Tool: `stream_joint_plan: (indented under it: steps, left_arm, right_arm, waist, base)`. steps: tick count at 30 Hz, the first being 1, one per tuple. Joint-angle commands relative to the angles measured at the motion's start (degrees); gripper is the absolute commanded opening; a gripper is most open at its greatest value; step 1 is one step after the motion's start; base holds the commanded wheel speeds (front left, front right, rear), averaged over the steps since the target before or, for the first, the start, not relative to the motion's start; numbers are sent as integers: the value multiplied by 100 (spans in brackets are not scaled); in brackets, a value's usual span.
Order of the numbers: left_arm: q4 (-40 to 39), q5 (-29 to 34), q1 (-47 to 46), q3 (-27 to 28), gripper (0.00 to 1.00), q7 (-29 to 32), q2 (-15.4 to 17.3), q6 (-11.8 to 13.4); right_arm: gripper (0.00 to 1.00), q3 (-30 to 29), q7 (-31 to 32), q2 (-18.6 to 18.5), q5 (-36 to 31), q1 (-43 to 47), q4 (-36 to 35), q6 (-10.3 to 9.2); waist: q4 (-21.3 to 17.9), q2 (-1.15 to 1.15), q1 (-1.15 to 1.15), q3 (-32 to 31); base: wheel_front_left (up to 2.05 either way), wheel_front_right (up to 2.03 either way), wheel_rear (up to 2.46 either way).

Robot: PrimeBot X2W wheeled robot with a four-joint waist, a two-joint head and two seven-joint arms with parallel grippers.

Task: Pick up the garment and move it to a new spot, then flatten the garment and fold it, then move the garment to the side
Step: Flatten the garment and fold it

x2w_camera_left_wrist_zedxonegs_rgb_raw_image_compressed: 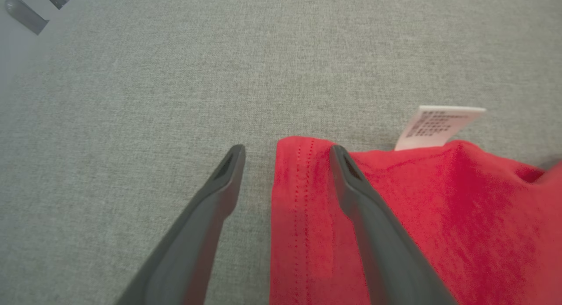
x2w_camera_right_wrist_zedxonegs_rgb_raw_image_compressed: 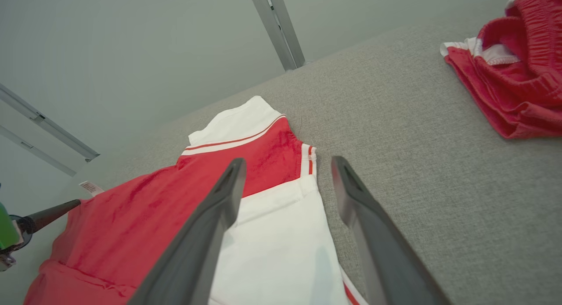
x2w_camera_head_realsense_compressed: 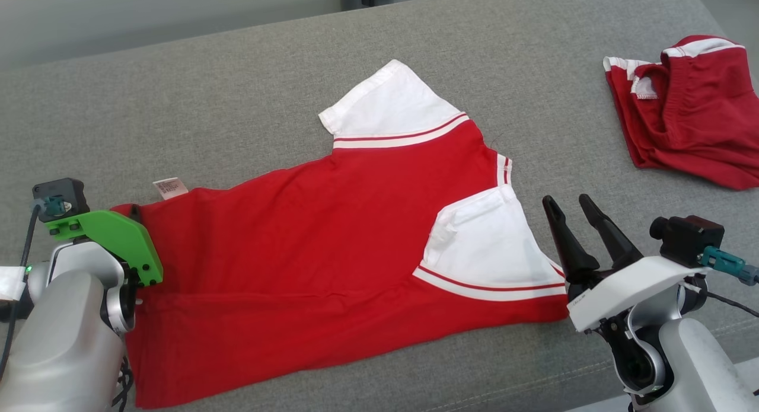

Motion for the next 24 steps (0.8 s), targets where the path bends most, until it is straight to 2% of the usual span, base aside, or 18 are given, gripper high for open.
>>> stream_joint_plan:
  steps: [1, 9, 15, 16, 19, 22, 23, 24]
  left_arm:
    - [80, 33, -123, -34, 100, 46, 81, -57]
    - [391, 55, -283, -147, 100, 103, 103, -209]
    - [565, 121, -432, -272, 86, 37, 129, -354]
    - [596, 138, -450, -293, 81, 25, 131, -382]
    - [674, 177, -524, -370, 49, 14, 121, -447]
    - [754, 195, -575, -420, 31, -12, 94, -503]
    - [754, 207, -594, -444, 20, -47, 85, -533]
    - [760, 190, -609, -438, 5, -93, 80, -554]
  right_arm:
    - [100, 37, -45, -45, 43, -75, 32, 2]
    - [100, 172, -122, -108, 154, -187, 132, 2]
    - [100, 234, -129, -152, 209, -252, 186, 2]
    - [100, 241, -128, -160, 210, -258, 194, 2]
    - [100, 262, -122, -181, 216, -306, 206, 2]
    - [100, 275, -97, -208, 236, -342, 218, 2]
    - [100, 274, -86, -219, 241, -355, 223, 2]
    - [100, 268, -79, -229, 246, -372, 226, 2]
  waist:
    - [-39, 0, 0, 61]
    - [-83, 0, 0, 120]
    - [-126, 0, 0, 164]
    - [-132, 0, 0, 171]
    - [-143, 0, 0, 190]
    - [-138, 0, 0, 202]
    - [-132, 0, 0, 205]
    - [-123, 0, 0, 207]
  base:
    - [0, 0, 0]
    - [0, 0, 0]
    - [0, 0, 0]
    - [0, 0, 0]
    - [0, 0, 0]
    - [0, 0, 0]
    - [0, 0, 0]
    - [0, 0, 0]
